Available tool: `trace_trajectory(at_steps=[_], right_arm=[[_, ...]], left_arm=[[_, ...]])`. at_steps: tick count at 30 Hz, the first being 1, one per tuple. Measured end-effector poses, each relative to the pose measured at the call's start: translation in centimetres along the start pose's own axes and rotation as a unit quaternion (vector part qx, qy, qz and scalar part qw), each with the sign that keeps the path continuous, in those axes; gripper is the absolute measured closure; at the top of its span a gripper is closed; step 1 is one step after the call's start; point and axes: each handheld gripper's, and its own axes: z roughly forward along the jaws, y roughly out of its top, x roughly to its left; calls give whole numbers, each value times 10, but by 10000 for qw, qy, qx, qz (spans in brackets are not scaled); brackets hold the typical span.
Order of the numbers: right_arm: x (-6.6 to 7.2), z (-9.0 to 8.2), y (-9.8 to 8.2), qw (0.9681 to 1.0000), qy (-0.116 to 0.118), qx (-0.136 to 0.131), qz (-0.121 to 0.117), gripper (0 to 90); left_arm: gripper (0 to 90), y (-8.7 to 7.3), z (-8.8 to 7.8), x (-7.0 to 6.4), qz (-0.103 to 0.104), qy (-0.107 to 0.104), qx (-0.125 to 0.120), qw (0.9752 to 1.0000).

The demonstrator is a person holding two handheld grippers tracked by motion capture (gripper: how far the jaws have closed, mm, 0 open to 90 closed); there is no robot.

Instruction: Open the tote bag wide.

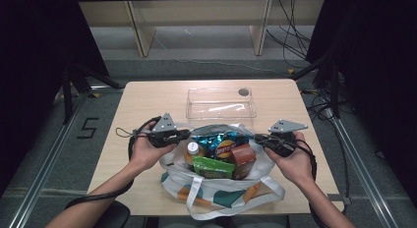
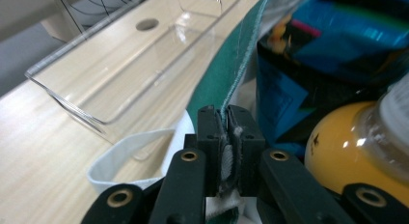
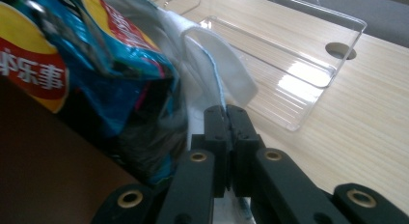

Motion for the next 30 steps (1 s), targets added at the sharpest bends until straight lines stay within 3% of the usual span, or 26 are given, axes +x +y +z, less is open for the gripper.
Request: trace_trajectory(at_steps=[6,8,10,14,15,17,18,19,20,21,23,25,29,30], right_arm=[[-6,6,-5,10000,-62,7,48,890],[-7,9,-9,9998,-5,119,149,890],[-9,14,-14,9995,43,199,223,889],[-11,18,-16,9993,70,265,246,887],[-12,20,-16,9993,78,302,220,882],[-12,20,-16,9994,54,284,171,871],[-11,18,-15,9993,46,304,211,854],[-11,14,-13,9995,62,243,170,807],[-11,14,-13,9995,62,243,170,807],[-12,7,-10,9997,38,145,170,729],[-10,3,-8,9998,-1,69,172,711],[-9,-13,-4,9999,-57,-67,113,679],[-8,-28,-4,9997,-125,-182,59,665],[-7,-35,-6,9998,-111,-120,98,658]], left_arm=[[836,-7,11,-2,-5,-14,136,9999],[836,-9,15,-2,-76,-24,92,9999],[836,-11,18,1,18,-46,166,9999],[835,-14,21,3,11,-118,194,9997],[833,-15,23,2,-174,-122,110,9997],[831,-15,22,2,-187,-137,99,9997],[825,-14,20,3,-86,-140,76,9998],[759,-13,18,2,-163,-122,41,9998],[759,-12,14,4,-56,-75,35,9999],[697,-10,5,5,-211,36,-110,9997],[661,-8,0,5,-286,62,-220,9993],[602,-5,-13,6,-261,106,-371,9989],[593,-6,-37,5,-224,105,-489,9985],[595,-10,-45,5,-228,55,-356,9991]])
